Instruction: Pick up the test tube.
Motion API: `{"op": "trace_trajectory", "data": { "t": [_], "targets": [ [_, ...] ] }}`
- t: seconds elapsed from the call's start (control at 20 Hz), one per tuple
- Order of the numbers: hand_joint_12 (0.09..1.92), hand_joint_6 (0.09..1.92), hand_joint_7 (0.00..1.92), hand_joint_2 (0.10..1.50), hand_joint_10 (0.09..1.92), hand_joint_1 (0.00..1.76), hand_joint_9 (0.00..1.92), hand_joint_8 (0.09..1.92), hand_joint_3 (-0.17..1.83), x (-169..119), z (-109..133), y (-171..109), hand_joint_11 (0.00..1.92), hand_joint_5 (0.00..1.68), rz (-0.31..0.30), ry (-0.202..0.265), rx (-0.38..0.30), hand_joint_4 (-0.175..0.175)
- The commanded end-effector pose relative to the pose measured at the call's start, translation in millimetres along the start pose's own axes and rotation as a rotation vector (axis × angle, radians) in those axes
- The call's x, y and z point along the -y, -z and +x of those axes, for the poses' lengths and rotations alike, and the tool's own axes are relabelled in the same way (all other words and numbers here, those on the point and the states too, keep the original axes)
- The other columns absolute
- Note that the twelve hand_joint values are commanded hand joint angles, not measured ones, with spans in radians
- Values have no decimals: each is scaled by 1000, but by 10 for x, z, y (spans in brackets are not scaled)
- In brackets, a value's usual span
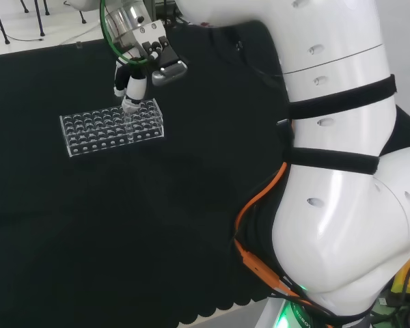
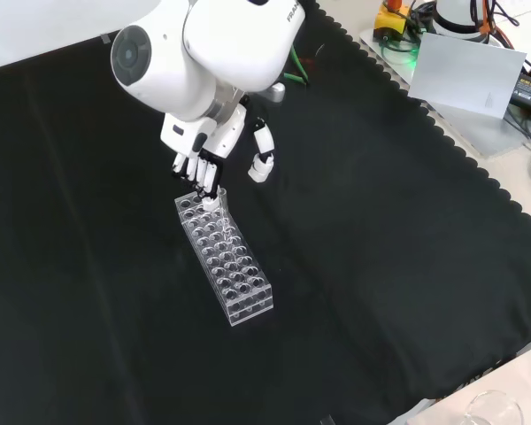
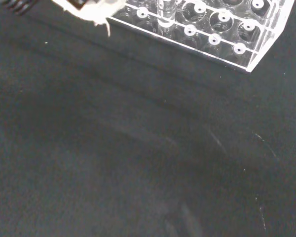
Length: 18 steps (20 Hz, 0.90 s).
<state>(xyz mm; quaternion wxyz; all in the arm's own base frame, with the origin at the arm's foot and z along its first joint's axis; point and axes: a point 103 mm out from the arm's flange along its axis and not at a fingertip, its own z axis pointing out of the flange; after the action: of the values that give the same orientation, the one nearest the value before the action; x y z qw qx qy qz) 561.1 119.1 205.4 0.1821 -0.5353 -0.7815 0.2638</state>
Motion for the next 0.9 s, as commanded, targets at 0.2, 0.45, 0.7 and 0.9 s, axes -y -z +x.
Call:
{"op": "trace_trajectory", "data": {
  "t": [0.2,0.45,0.7,0.9],
  "targets": [
    [1574,267,506,662,948,883,402,863,695,-250,-64,0,88,444,41,-31,29,-77],
    [1563,494,564,651,937,912,436,865,720,-332,-84,4,111,404,36,-63,-2,-83],
    [1539,738,735,635,896,953,574,849,749,-307,-75,37,188,483,13,-97,-50,-115],
    [1526,824,834,622,870,977,667,847,773,-264,-52,100,240,542,-9,-121,-103,-139]
  ]
}}
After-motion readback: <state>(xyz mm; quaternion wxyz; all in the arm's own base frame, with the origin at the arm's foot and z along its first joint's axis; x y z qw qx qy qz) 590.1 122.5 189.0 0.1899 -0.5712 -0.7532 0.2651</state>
